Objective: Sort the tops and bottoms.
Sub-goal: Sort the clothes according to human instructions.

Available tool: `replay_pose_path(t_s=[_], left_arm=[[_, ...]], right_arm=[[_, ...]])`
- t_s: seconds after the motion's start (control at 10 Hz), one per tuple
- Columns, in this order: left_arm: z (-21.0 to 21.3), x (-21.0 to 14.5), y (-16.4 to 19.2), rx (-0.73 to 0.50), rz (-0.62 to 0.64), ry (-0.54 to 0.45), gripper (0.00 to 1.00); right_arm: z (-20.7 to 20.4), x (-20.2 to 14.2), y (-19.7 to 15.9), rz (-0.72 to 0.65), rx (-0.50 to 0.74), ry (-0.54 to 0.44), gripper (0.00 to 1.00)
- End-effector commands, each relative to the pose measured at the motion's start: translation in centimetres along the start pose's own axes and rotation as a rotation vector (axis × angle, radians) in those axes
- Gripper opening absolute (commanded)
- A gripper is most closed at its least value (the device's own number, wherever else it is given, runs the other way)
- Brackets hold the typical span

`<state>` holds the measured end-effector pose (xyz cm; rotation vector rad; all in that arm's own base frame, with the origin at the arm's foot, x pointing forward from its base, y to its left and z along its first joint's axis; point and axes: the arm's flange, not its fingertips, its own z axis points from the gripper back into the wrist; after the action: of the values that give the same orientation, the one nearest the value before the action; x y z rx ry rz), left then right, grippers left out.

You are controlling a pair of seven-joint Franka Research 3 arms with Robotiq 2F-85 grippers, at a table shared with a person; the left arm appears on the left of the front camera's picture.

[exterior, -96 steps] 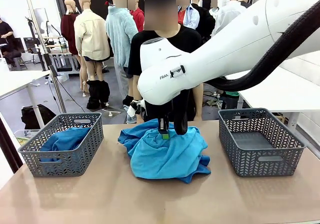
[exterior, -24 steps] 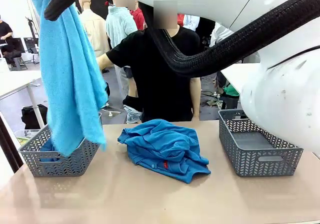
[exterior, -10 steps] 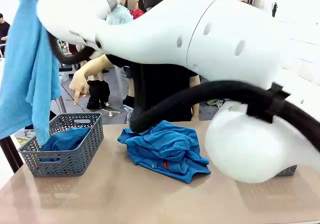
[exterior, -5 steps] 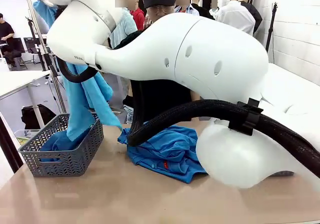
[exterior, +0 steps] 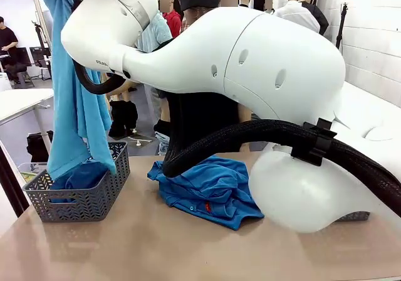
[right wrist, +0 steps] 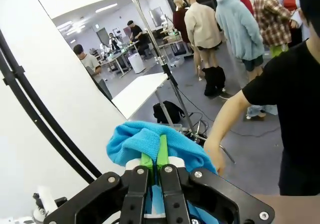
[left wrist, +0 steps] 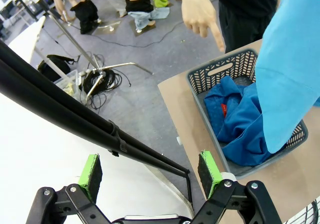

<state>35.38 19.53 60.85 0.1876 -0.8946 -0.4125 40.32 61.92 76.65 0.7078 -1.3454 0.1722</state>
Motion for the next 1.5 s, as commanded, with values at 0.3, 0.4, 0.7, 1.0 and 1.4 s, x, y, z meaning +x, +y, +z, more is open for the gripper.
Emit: replay_pose_path(t_s=[0.3, 0.4, 0.7, 1.0, 1.4], left_arm=[[0.1, 0.0, 0.2, -0.002, -0.005, 0.017, 1.0], [0.1, 0.0, 0.2, -0.002, -0.005, 0.017, 1.0], [0.1, 0.0, 0.2, -0.002, -0.005, 0.017, 1.0], [0.1, 0.0, 0.2, -0.002, -0.005, 0.017, 1.0], [0.1, 0.0, 0.2, -0.002, -0.005, 0.017, 1.0]], right_arm=[[0.2, 0.0, 0.3, 0.017, 0.008, -0.026, 0.0], [-0.1, -0.1, 0.0, 0.001, 0.0, 0.001, 0.0], [-9.6, -0.6, 3.1, -0.112, 0.046, 0.025, 0.0], [-15.7, -2.9, 5.3, -0.229, 0.177, 0.048, 0.0], [-24.3, -11.1, 3.4, -0.263, -0.039, 0.309, 0.0]])
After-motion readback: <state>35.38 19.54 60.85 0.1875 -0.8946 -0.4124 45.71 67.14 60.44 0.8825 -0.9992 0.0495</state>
